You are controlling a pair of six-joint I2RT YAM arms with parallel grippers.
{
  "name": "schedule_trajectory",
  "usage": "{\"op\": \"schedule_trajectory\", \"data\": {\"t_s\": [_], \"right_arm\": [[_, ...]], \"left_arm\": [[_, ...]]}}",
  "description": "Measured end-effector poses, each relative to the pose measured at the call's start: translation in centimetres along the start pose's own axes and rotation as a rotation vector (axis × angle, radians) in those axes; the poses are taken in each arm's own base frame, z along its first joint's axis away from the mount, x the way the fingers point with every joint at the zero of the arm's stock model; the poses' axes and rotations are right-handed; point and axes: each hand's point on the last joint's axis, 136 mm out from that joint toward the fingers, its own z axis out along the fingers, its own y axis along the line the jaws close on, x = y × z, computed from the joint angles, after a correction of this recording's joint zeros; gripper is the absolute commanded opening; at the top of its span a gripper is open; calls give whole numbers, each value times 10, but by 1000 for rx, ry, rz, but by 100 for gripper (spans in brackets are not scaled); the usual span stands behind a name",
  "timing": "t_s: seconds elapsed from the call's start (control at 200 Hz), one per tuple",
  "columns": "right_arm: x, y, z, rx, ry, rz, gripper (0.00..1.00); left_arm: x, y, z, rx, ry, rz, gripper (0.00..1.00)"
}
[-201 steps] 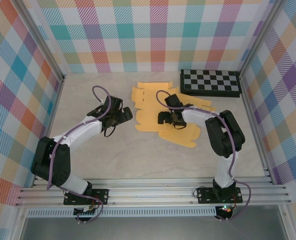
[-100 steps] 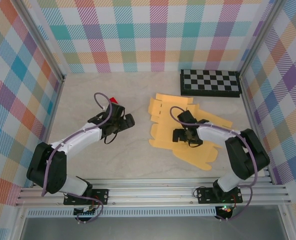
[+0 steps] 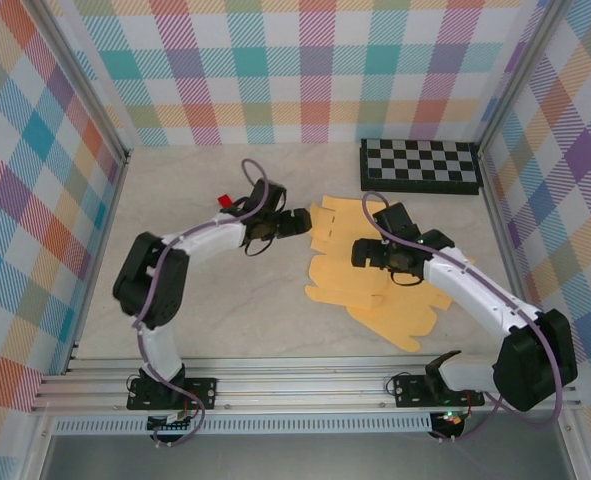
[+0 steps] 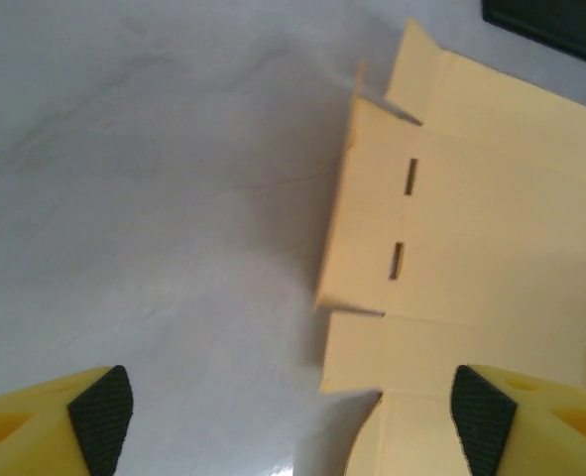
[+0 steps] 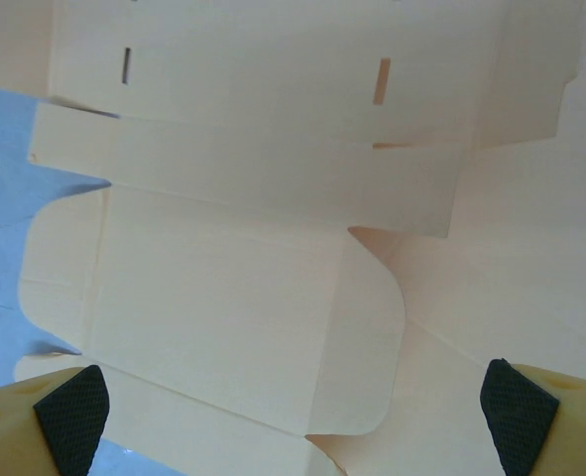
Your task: Fold the paper box
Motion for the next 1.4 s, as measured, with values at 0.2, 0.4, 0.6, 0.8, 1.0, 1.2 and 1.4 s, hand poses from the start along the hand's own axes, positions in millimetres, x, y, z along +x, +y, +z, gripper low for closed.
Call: {"op": "schedule_trajectory", "data": {"t_s": [0.2,0.4,0.6,0.8,1.0,1.2,1.4], "right_arm": [[-3,3,-9,-20,-10,-33,100],[-6,5,-17,-34,-24,-83,100],[-19,13,-27,-65,-55,-159,100],[-73,42,-67,-151,-203,-334,93],[-115,84,-110,-274,-360,-647,75],[-120,129,-111,-450,-406,-979,71],[-94,162,-94,-674,-458,-1280,70]], "left_arm": [[-6,-10,51,52,49,43,73],[-3,-18,77,101,54,79,19],[-15,-35,73,145,-19,164,0],[-34,-56,-15,152,-119,279,0],[-50,-69,-156,124,-344,417,0],[-19,-47,-221,76,-381,491,0],[20,-24,-247,78,-375,507,0]]}}
